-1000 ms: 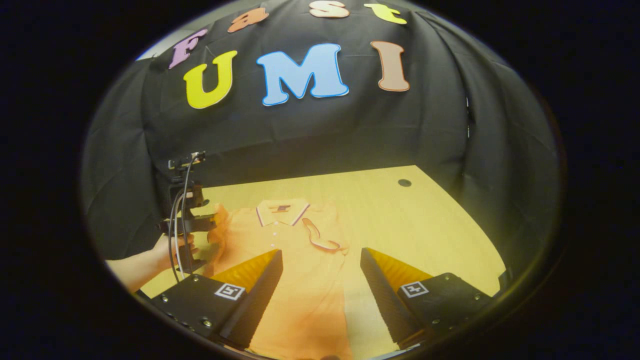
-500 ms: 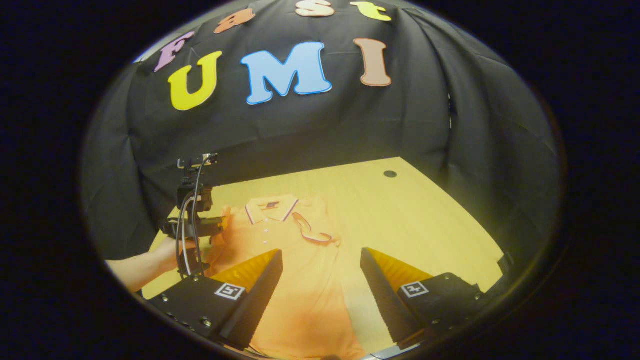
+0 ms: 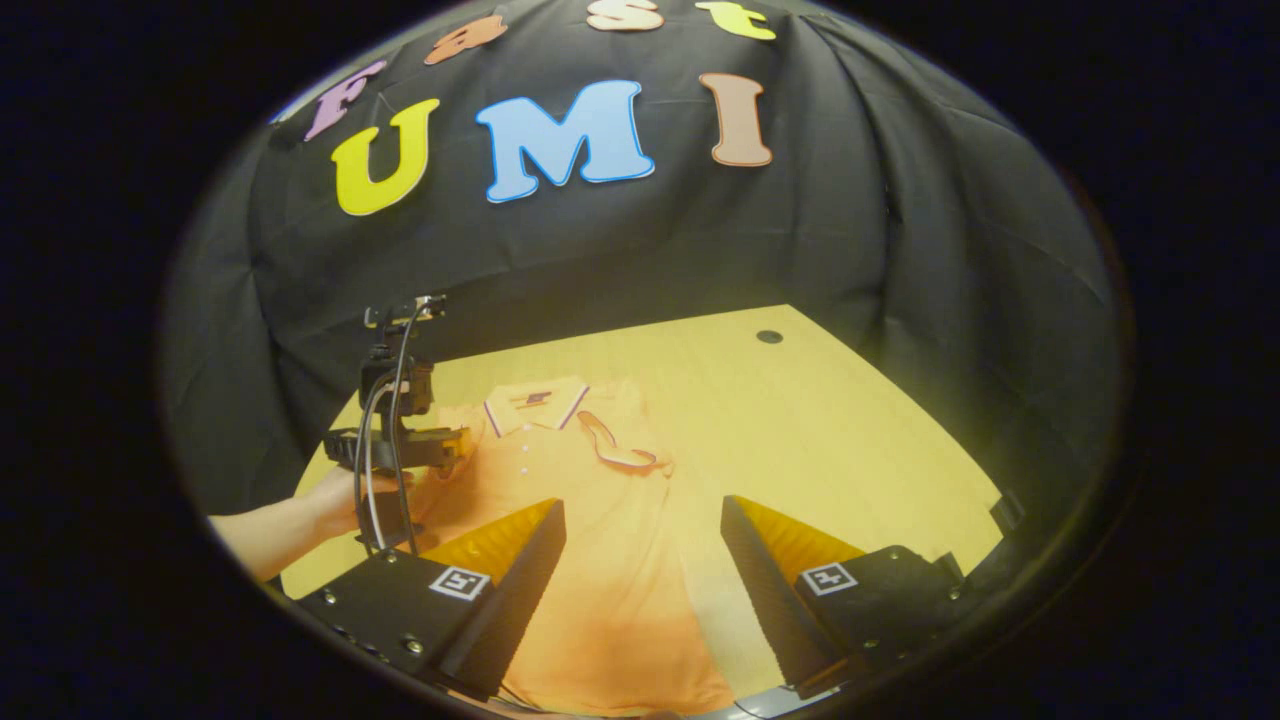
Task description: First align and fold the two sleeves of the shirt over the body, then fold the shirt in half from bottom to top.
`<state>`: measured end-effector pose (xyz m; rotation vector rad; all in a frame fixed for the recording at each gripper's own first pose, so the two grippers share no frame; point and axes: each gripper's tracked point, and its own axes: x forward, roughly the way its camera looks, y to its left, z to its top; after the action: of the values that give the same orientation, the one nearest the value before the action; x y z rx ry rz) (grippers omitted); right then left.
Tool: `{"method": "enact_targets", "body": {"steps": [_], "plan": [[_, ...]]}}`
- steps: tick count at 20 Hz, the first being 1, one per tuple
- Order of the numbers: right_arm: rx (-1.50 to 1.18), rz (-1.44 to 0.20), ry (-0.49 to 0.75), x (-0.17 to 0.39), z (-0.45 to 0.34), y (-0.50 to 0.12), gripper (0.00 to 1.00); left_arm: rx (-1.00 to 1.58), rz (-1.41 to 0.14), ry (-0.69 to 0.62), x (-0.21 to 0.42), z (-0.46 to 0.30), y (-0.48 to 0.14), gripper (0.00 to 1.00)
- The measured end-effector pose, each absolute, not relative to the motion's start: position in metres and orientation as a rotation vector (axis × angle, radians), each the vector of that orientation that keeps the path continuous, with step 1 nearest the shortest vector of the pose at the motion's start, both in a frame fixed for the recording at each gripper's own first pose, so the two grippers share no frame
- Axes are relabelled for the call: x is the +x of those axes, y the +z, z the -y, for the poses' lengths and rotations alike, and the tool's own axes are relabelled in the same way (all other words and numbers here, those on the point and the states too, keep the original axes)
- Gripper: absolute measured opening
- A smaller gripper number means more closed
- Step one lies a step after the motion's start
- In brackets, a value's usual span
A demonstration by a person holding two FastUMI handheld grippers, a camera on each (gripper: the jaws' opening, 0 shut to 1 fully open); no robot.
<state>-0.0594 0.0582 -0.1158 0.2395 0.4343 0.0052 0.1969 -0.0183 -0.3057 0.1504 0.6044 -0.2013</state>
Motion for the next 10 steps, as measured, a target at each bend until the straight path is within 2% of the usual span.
{"method": "enact_targets", "body": {"steps": [1,4,9,10], "plan": [[0.234,-0.435,0.012,-0.06,-0.056,-0.118,0.97,0.145,-0.604,-0.204,0.191,0.018,-0.303,0.58],[0.214,-0.438,0.037,-0.064,-0.054,-0.125,0.97,0.126,-0.6,-0.208,0.169,0.019,-0.297,0.82],[0.172,-0.455,0.074,-0.073,-0.054,-0.148,0.97,0.108,-0.591,-0.196,0.125,0.012,-0.286,0.94],[0.167,-0.461,0.08,-0.075,-0.053,-0.152,0.97,0.106,-0.593,-0.192,0.116,0.011,-0.286,0.93]]}}
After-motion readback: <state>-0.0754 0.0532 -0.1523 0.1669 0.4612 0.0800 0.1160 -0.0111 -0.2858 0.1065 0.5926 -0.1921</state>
